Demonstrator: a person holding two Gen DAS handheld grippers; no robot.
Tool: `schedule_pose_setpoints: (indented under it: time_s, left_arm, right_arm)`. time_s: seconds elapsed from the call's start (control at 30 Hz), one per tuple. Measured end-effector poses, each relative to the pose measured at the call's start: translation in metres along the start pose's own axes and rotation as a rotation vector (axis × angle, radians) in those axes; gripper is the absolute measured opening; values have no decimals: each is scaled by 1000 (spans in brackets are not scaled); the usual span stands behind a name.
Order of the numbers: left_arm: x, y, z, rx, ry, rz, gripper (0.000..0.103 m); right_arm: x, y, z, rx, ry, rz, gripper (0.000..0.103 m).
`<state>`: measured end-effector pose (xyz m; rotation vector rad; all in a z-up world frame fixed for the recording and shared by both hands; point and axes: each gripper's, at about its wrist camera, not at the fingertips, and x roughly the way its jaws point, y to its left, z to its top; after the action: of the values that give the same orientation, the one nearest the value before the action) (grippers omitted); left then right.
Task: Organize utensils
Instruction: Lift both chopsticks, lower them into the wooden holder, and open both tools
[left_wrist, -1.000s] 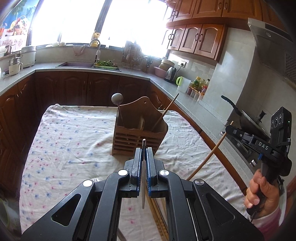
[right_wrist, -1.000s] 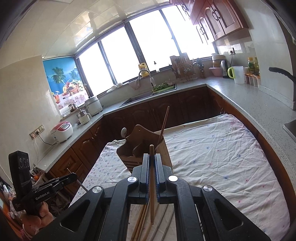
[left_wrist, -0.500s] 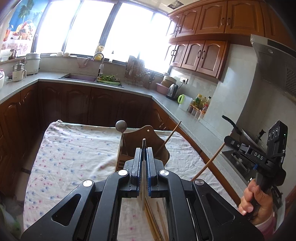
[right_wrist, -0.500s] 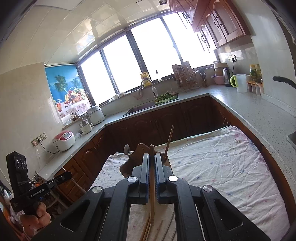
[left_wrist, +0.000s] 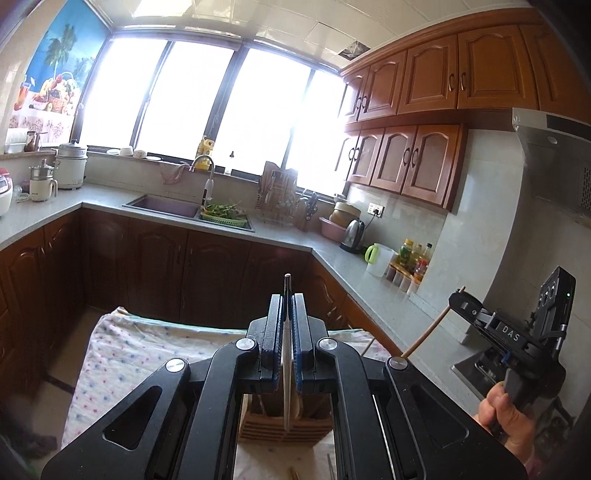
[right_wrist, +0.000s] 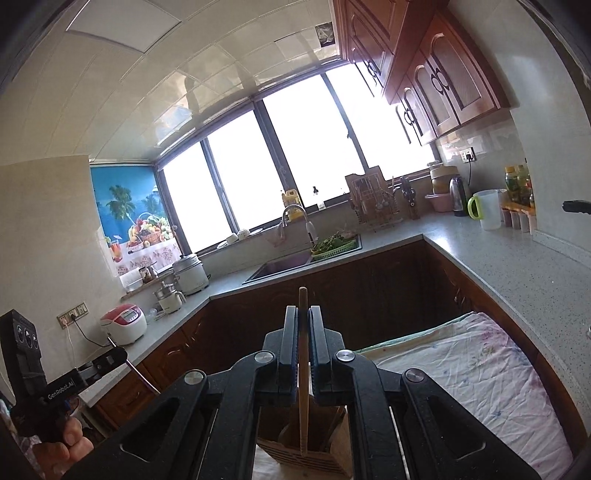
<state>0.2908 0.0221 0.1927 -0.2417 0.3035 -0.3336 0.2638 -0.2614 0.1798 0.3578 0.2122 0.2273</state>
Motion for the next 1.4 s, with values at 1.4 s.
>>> schedule_pose_setpoints:
  time_s: [1.4]
  left_arm:
    - [102, 45, -83, -111, 174, 77, 26]
  right_arm:
    - [75, -26, -76, 43, 161, -40, 19]
